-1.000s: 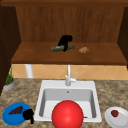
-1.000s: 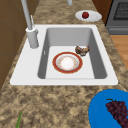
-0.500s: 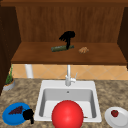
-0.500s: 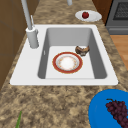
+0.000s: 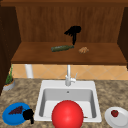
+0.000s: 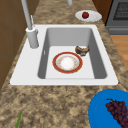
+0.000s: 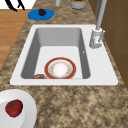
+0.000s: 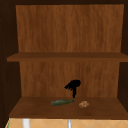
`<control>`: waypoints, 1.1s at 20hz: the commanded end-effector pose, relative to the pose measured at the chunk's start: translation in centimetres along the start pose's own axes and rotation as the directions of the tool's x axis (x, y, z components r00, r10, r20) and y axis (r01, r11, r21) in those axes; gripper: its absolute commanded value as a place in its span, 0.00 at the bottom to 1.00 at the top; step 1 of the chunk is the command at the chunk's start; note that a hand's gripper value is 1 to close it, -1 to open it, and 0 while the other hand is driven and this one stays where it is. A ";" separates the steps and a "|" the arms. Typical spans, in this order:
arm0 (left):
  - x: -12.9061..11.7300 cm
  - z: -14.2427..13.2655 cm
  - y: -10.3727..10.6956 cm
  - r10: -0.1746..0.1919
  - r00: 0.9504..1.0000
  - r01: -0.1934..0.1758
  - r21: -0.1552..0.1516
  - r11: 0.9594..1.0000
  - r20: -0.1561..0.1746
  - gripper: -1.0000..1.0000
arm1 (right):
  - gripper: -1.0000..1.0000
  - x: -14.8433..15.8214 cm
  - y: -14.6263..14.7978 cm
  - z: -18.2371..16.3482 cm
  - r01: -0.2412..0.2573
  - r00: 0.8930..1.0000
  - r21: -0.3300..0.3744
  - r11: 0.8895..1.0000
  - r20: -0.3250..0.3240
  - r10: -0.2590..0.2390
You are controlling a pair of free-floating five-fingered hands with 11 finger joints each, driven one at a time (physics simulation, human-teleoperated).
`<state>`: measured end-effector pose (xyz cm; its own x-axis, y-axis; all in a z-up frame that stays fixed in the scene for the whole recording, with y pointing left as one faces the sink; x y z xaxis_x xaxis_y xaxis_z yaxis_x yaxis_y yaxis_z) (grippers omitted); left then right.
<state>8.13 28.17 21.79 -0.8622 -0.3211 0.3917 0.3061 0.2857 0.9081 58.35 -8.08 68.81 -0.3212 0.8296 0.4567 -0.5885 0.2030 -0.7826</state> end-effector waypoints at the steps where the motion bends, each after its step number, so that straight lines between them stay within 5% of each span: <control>1: 0.0 0.0 0.0 0.000 1.000 0.000 0.000 1.000 0.000 0.50 | 0.00 -1.6 -0.4 1.3 -0.008 0.997 0.082 0.997 -0.073 0.014; 8: 0.0 0.0 0.0 0.000 1.000 0.000 0.000 1.000 0.000 0.50 | 0.00 -3.9 -1.5 2.9 -0.007 0.987 0.188 0.982 -0.154 0.037; 17: 0.0 0.0 0.0 0.000 1.000 0.000 0.000 1.000 0.000 0.50 | 0.00 -5.7 -1.3 6.8 -0.060 0.950 0.291 0.955 -0.278 0.145; 22: 0.0 0.0 0.0 0.000 1.000 0.000 0.000 1.000 0.000 0.50 | 0.00 -4.5 0.4 9.1 -0.200 0.886 0.311 0.929 -0.348 0.307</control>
<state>8.13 28.17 21.79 -0.8622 -0.3211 0.3917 0.3061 0.2857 0.9081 54.55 -16.70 70.29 -0.1884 0.9759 0.1100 -0.7243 -0.0624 -0.6866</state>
